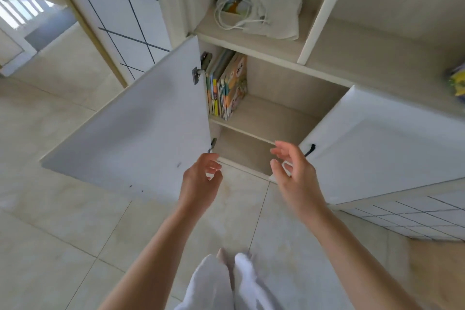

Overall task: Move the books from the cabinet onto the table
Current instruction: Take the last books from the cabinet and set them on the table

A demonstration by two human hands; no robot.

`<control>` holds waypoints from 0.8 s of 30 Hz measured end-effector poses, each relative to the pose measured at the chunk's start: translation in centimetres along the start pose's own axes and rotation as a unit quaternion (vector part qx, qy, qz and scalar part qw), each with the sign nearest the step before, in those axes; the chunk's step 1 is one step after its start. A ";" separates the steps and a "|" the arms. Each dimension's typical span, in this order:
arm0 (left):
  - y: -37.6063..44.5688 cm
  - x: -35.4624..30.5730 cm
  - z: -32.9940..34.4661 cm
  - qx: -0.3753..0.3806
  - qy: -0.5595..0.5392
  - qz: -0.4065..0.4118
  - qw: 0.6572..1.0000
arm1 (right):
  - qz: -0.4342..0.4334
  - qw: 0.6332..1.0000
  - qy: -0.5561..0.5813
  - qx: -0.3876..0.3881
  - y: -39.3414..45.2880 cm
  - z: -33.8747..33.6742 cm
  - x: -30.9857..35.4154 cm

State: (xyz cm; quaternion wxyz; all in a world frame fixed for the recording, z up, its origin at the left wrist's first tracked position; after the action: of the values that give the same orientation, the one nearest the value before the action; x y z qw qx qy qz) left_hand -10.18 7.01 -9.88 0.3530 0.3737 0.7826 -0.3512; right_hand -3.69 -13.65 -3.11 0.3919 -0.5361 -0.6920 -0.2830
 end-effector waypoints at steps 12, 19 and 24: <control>13.1 1.3 6.4 -0.027 -0.065 -0.059 0.996 | 0.127 0.981 0.079 0.125 15.9 5.6 -4.9; 20.9 5.0 9.7 -0.046 -0.068 -0.100 0.992 | 0.186 0.966 0.062 0.168 25.4 10.7 -10.7; 25.7 6.2 10.3 -0.050 -0.071 -0.080 0.993 | 0.211 0.961 0.089 0.158 30.2 13.8 -12.8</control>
State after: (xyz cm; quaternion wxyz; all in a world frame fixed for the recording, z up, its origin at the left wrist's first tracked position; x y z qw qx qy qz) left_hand 11.24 12.92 -27.47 0.3967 0.2658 0.7994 -0.3647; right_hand 23.65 -1.05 -22.16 0.5822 -0.5741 -0.5615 -0.1272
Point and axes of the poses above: each hand's wrist, its own y-axis towards the middle knuckle, its own z-axis out of the palm, x = y × z, the point moved 9 cm from there along y, towards the middle knuckle, and after that the axes turned 4 degrees about -z, right-handed, at the moved point
